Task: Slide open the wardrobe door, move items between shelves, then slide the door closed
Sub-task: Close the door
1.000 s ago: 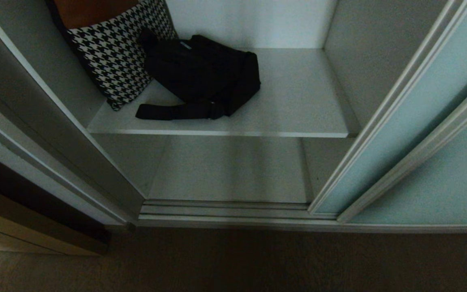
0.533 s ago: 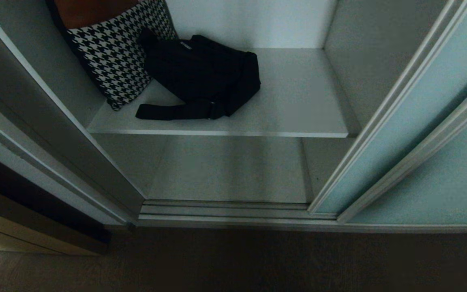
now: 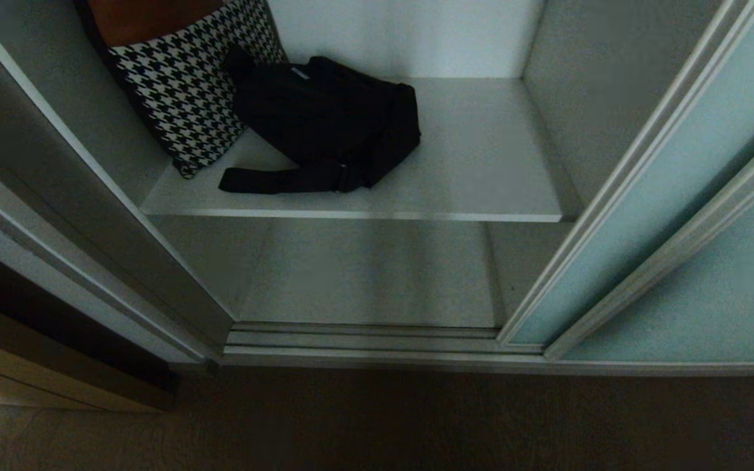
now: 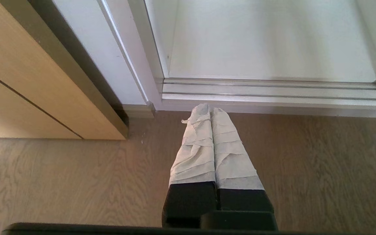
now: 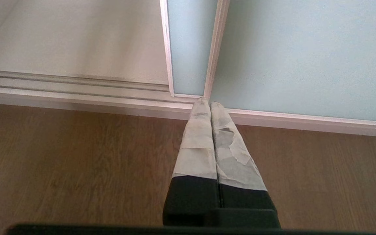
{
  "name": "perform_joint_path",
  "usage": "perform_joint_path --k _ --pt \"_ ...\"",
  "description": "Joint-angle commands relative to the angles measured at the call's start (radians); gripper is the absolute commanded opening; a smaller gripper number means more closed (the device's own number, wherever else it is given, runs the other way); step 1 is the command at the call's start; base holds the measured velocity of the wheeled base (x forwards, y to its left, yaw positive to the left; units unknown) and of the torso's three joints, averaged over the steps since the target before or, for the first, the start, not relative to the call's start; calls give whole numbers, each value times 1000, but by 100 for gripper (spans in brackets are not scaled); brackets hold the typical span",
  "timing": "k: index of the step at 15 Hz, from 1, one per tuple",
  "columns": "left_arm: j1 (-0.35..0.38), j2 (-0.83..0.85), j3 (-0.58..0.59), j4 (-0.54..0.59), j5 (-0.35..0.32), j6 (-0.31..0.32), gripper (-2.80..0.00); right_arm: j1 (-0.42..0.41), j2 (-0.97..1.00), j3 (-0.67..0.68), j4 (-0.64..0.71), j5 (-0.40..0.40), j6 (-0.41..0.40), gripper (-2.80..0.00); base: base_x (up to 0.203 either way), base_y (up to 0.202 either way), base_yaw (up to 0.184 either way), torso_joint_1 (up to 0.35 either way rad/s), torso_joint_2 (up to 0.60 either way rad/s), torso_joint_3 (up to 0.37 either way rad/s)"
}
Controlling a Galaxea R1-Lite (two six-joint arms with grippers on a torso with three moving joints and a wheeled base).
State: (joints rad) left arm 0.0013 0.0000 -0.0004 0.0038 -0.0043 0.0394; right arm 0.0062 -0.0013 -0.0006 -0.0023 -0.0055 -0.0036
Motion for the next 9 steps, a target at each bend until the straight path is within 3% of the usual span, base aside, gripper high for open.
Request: perform_joint_path --k 1,6,9 --pt "0 2 0 -4 1 -9 -280 1 0 -41 15 -8 -2 -280 0 0 0 0 0 0" --pt "0 2 -1 4 -2 7 -280 1 18 -472 358 -42 7 -280 0 0 0 0 0 0" --pt "0 2 0 1 -2 8 -280 1 59 -575 432 -89 9 -280 0 0 0 0 0 0"
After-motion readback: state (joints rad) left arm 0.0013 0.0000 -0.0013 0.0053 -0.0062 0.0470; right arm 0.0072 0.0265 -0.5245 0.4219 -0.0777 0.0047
